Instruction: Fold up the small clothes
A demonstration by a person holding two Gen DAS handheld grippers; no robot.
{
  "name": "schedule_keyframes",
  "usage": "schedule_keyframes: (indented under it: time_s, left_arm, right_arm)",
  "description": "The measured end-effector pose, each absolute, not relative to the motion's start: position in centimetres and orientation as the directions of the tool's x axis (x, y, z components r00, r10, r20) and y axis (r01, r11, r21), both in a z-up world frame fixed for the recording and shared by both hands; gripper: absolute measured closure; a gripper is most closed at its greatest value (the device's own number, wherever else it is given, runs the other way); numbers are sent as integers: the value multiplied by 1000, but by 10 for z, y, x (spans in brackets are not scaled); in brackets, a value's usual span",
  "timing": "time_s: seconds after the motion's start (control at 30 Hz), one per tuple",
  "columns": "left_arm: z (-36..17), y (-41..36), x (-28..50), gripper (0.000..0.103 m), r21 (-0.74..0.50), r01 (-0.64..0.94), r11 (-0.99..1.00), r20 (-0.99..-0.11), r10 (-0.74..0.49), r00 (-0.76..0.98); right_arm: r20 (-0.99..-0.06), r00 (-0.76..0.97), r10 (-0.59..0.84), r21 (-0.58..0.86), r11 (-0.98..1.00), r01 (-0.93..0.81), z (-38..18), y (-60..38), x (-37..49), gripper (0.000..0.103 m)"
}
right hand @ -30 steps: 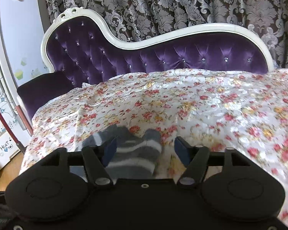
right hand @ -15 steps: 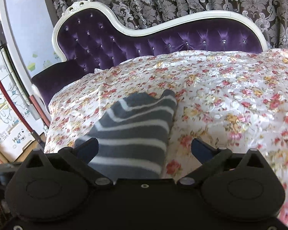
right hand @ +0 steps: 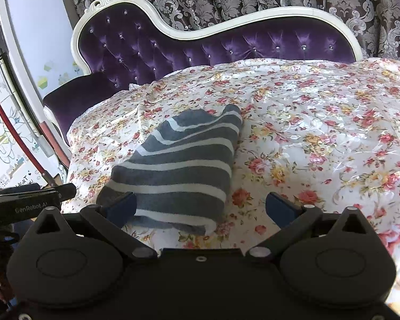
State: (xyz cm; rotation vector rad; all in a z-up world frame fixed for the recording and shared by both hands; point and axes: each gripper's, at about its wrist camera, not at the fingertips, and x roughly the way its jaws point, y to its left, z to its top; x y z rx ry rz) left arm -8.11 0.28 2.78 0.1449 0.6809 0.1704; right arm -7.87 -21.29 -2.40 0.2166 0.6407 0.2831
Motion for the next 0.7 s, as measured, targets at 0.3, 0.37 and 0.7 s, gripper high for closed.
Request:
schedule_keyframes:
  time_s: [0.3, 0.37, 0.7]
  left_arm:
    - [24, -5, -83, 26, 131, -41, 990, -668, 119, 734]
    - [23, -6, -83, 26, 126, -34, 991, -676, 111, 729]
    - [20, -4, -86, 26, 101, -35, 994, -697, 96, 710]
  right_arm:
    - [-567, 759, 320, 286, 941, -184, -19, -214, -87, 1]
    - [-576, 759, 303, 273, 947, -170, -17, -213, -88, 1]
    - [-617, 752, 230, 233, 967, -105, -16, -208, -92, 1]
